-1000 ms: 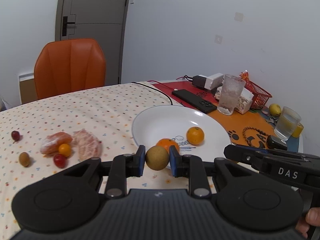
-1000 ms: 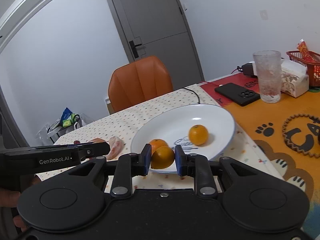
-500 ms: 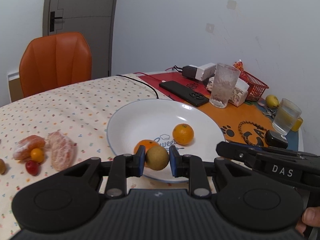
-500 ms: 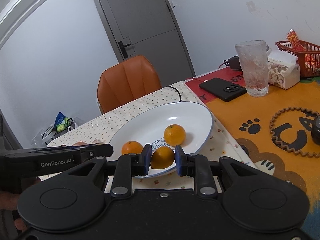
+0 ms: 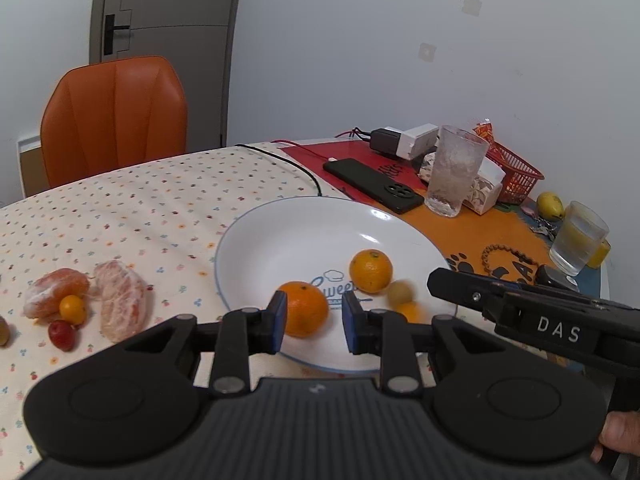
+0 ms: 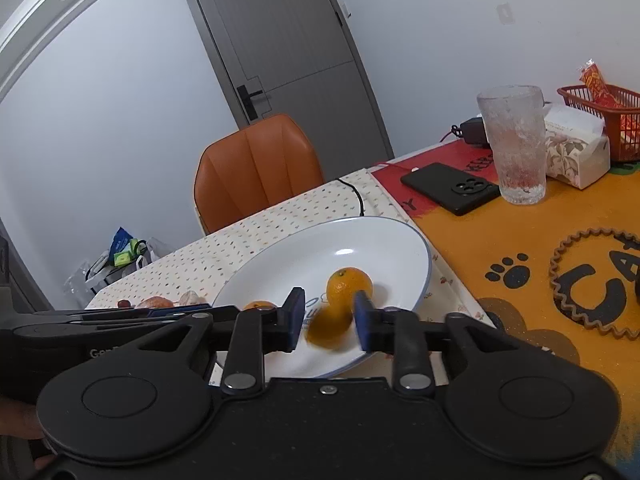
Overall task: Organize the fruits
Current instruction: 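Open the left tool over the plate while the right tool releases the yellow tomato, then withdraw both open tools from the plate toward the remaining fruits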
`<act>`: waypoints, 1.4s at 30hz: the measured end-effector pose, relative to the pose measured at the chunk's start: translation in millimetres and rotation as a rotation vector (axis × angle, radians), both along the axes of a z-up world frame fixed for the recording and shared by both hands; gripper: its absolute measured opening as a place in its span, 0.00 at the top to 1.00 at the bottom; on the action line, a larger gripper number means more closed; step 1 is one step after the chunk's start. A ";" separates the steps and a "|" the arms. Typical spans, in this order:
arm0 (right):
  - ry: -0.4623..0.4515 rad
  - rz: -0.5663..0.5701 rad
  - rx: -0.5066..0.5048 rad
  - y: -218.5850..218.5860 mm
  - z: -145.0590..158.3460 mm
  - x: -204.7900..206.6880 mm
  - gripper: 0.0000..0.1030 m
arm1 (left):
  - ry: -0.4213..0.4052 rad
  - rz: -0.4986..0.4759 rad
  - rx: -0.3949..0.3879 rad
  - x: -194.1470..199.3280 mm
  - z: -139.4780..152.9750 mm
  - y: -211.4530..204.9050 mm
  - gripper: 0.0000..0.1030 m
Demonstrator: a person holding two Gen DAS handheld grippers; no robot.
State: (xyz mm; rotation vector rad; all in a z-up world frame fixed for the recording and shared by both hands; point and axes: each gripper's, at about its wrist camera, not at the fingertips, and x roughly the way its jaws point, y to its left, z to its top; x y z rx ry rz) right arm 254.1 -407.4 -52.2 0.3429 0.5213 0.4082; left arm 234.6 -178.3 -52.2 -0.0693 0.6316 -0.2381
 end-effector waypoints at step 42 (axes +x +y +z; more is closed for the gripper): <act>-0.085 0.062 0.039 79.4 31.0 -46.6 0.00 | -0.058 0.269 -0.063 -78.8 20.9 131.2 0.01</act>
